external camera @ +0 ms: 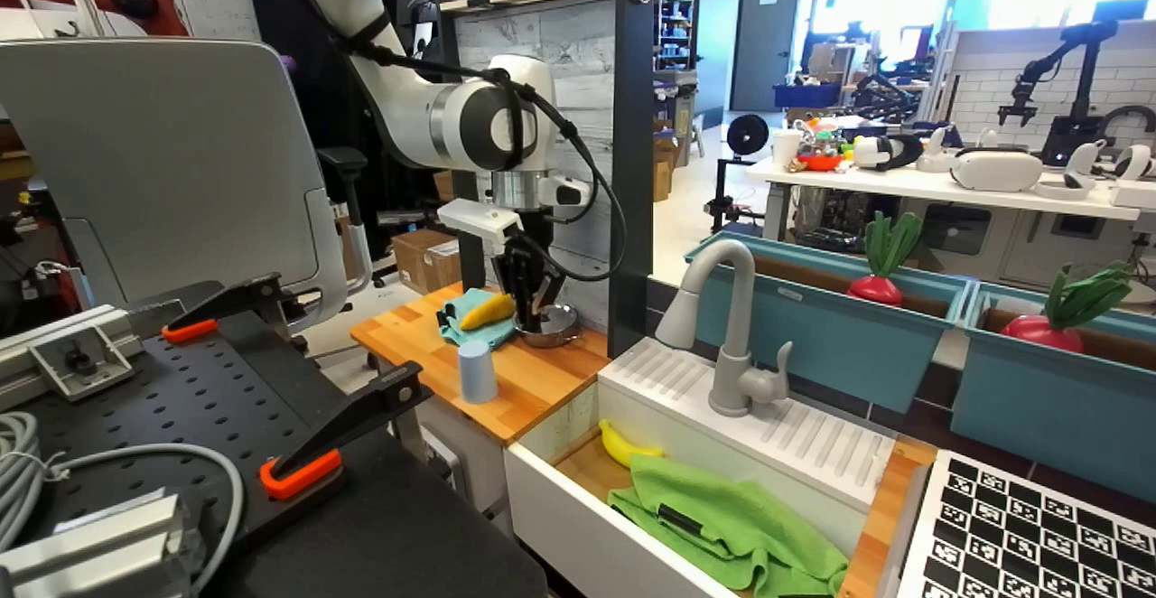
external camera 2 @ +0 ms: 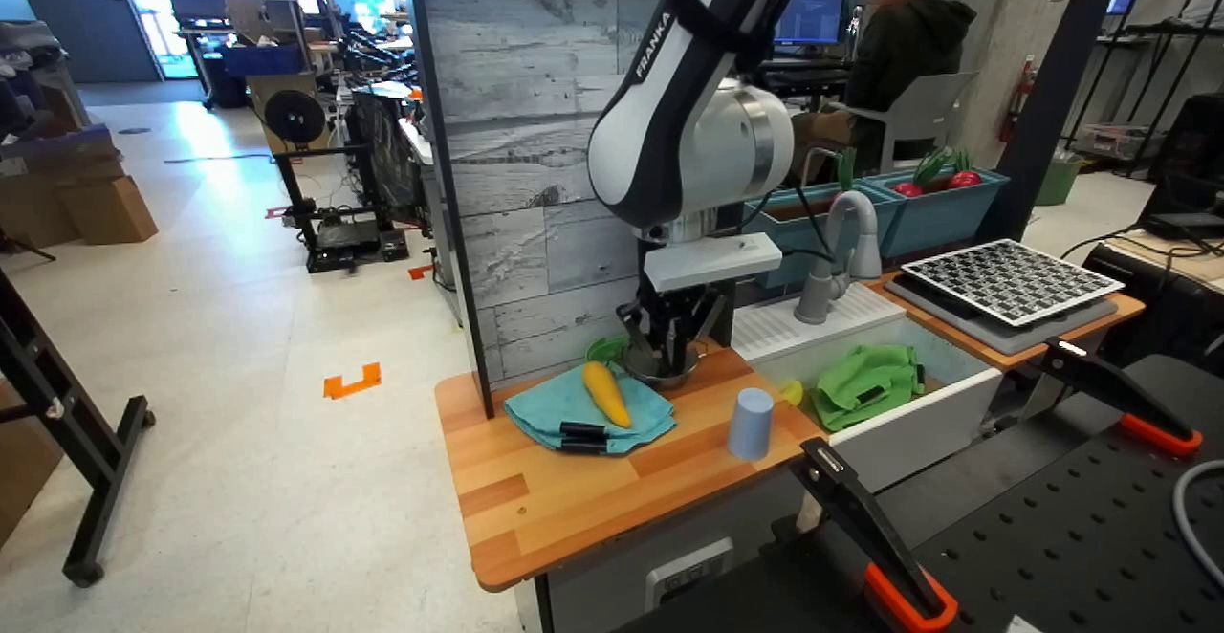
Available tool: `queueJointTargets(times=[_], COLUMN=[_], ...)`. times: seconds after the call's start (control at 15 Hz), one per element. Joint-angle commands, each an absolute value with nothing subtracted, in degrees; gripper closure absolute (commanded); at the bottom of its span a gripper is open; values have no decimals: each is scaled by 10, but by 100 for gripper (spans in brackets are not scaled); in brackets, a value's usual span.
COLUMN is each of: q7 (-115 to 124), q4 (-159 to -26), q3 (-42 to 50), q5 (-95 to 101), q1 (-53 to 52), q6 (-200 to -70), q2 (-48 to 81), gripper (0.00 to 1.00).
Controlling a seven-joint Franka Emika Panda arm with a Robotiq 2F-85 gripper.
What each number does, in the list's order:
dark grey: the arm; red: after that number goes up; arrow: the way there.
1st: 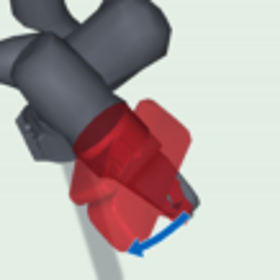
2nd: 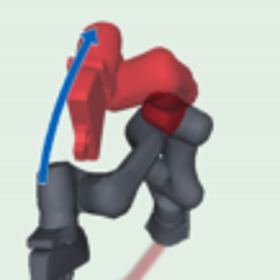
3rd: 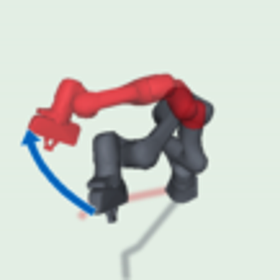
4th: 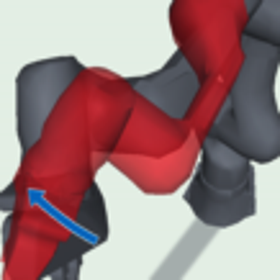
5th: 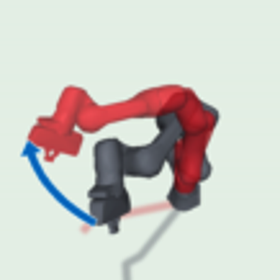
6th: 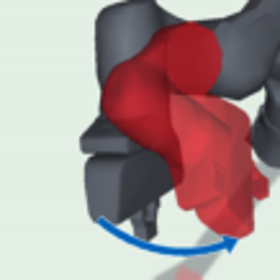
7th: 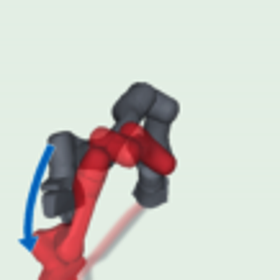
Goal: Remove the lid from the silver pot then move the blue cup to the left
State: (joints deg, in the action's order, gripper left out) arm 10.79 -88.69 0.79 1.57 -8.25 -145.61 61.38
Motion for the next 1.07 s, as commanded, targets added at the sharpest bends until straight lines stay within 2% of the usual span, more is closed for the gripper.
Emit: queueJointTargets(times=[0.0,0.53,0.93,1.0], q7=[121,142,155,157], q4=[-884,-913,-902,-901], q3=[21,36,44,46], q5=[17,8,8,8], q1=[-94,-102,-110,-111], q6=[-1503,-1603,-1607,-1607], q2=[625,620,628,629], gripper=[54,1,0,10])
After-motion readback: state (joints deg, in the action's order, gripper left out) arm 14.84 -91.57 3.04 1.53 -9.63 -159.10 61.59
